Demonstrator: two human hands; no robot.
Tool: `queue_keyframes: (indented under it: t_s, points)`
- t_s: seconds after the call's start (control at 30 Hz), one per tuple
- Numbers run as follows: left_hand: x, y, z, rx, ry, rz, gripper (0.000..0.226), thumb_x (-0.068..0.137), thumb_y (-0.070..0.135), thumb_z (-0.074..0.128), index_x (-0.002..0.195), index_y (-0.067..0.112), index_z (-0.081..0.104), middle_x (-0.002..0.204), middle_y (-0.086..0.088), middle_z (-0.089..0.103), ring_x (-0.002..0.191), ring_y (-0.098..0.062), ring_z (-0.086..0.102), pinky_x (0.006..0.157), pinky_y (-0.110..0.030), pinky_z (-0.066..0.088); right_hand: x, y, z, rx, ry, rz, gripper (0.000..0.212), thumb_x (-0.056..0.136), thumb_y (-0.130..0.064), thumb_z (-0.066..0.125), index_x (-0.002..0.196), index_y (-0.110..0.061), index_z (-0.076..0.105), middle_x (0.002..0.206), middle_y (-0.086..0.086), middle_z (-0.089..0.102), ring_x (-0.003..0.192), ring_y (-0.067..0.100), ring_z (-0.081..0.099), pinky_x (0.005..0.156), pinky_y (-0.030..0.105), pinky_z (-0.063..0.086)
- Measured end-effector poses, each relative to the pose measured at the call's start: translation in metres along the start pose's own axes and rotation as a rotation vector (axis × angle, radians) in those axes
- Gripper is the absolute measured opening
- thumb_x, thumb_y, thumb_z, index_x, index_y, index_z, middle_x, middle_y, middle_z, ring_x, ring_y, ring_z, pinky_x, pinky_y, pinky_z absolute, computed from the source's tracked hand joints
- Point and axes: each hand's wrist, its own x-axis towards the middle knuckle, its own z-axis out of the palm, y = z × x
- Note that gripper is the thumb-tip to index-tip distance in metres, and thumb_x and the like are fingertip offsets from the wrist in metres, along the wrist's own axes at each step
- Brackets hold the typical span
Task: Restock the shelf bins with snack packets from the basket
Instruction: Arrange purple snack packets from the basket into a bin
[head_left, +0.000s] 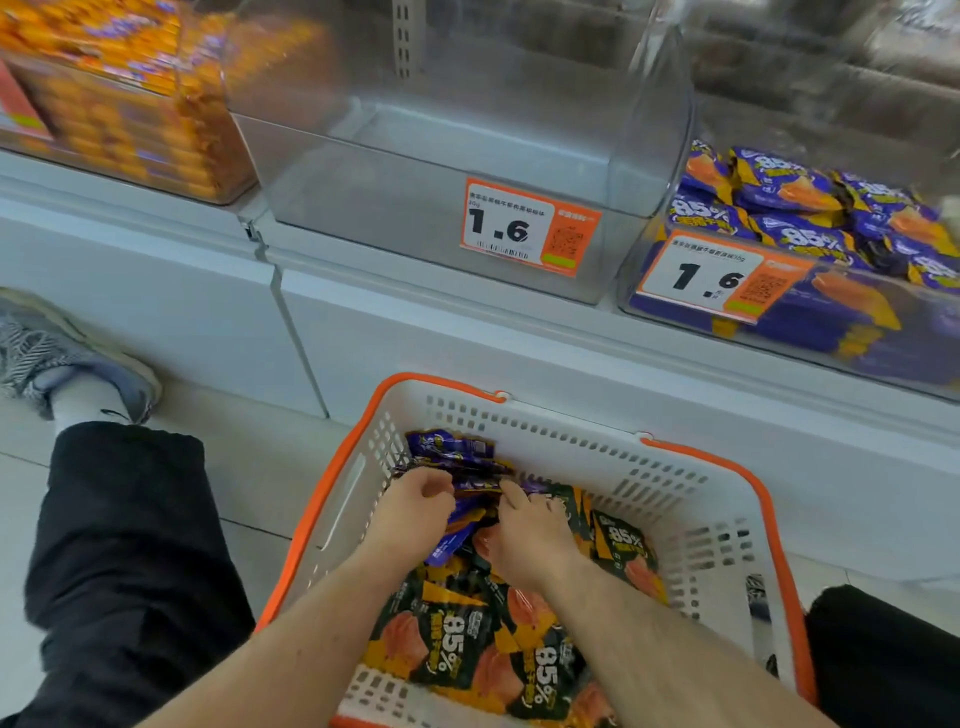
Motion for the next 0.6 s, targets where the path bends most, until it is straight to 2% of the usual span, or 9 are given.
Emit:
queue_keyframes:
  t_s: [0.1, 0.23, 0.27, 0.33, 0.37, 0.4, 0.47, 0.5, 0.6]
  points:
    - [-0.003, -0.009, 0.005, -0.047, 0.005, -0.047, 0.038, 0.095, 0.013, 0.052, 0.132, 0.018, 0.053, 0.127, 0.001, 0.057, 0.110, -0.023, 0.057, 0.093, -0.037, 0.048, -0.016, 0.004, -0.010, 0.037, 0.049, -0.043, 0.060, 0.095, -0.031, 0.048, 0.148, -0.008, 0.036, 0.160, 0.004, 0.021, 0.142, 0.031, 0.026, 0.118, 0.047, 0.017]
    - [-0.016, -0.014, 0.012, -0.020, -0.040, -0.034, 0.049, 0.095, 0.014, 0.055, 0.142, 0.017, 0.043, 0.138, 0.000, 0.051, 0.087, -0.007, 0.056, 0.070, -0.021, 0.047, -0.042, 0.017, -0.031, 0.060, 0.225, -0.162, 0.056, 0.091, -0.029, 0.046, 0.143, -0.008, 0.044, 0.155, -0.001, 0.031, 0.140, 0.021, 0.031, 0.120, 0.040, 0.013]
    - [-0.020, -0.014, 0.014, -0.003, -0.042, -0.009, 0.053, 0.093, 0.016, 0.058, 0.143, 0.018, 0.041, 0.140, 0.000, 0.049, 0.090, -0.007, 0.058, 0.072, -0.022, 0.050, -0.048, 0.021, -0.040, 0.058, 0.256, -0.185, 0.055, 0.091, -0.030, 0.048, 0.142, -0.008, 0.047, 0.154, -0.003, 0.034, 0.139, 0.020, 0.032, 0.120, 0.038, 0.013]
    - [-0.024, -0.012, 0.019, 0.065, -0.037, 0.087, 0.063, 0.087, 0.024, 0.066, 0.145, 0.020, 0.040, 0.144, 0.000, 0.046, 0.114, -0.016, 0.055, 0.093, -0.034, 0.051, -0.061, 0.026, -0.058, 0.088, 0.307, -0.198, 0.051, 0.091, -0.029, 0.052, 0.139, -0.009, 0.053, 0.150, -0.005, 0.041, 0.137, 0.019, 0.035, 0.121, 0.036, 0.016]
    - [-0.027, -0.008, 0.021, 0.069, -0.037, 0.146, 0.067, 0.085, 0.028, 0.069, 0.145, 0.021, 0.040, 0.145, 0.001, 0.045, 0.123, -0.018, 0.050, 0.100, -0.035, 0.048, -0.067, 0.027, -0.068, 0.110, 0.358, -0.211, 0.048, 0.090, -0.027, 0.055, 0.133, -0.010, 0.060, 0.145, -0.004, 0.049, 0.134, 0.019, 0.040, 0.120, 0.037, 0.022]
    - [-0.030, -0.003, 0.023, 0.030, -0.040, 0.207, 0.067, 0.086, 0.032, 0.069, 0.145, 0.022, 0.039, 0.145, 0.002, 0.043, 0.126, -0.017, 0.046, 0.101, -0.031, 0.046, -0.073, 0.029, -0.077, 0.133, 0.436, -0.230, 0.043, 0.086, -0.026, 0.058, 0.125, -0.010, 0.067, 0.136, -0.003, 0.058, 0.128, 0.021, 0.047, 0.116, 0.040, 0.031]
    - [-0.039, 0.013, 0.022, -0.263, -0.117, 0.196, 0.057, 0.093, 0.034, 0.063, 0.144, 0.025, 0.039, 0.142, 0.002, 0.044, 0.120, -0.014, 0.048, 0.083, -0.019, 0.049, -0.086, 0.037, -0.090, 0.191, 0.604, -0.266, 0.038, 0.077, -0.025, 0.061, 0.109, -0.009, 0.075, 0.121, -0.001, 0.069, 0.115, 0.023, 0.060, 0.106, 0.045, 0.046]
    - [-0.045, 0.022, 0.021, -0.470, -0.179, 0.125, 0.050, 0.096, 0.036, 0.058, 0.142, 0.026, 0.040, 0.139, 0.000, 0.048, 0.116, -0.017, 0.052, 0.078, -0.023, 0.050, -0.093, 0.041, -0.096, 0.192, 0.647, -0.281, 0.039, 0.076, -0.026, 0.059, 0.108, -0.009, 0.076, 0.119, -0.001, 0.070, 0.112, 0.023, 0.062, 0.103, 0.044, 0.048]
    - [-0.052, 0.043, 0.017, -1.064, -0.332, -0.188, 0.042, 0.096, 0.047, 0.052, 0.128, 0.021, 0.041, 0.126, -0.016, 0.061, 0.105, -0.034, 0.065, 0.084, -0.046, 0.051, -0.113, 0.045, -0.111, 0.119, 0.709, -0.330, 0.050, 0.075, -0.032, 0.052, 0.112, -0.006, 0.073, 0.123, 0.001, 0.068, 0.112, 0.027, 0.064, 0.101, 0.044, 0.049]
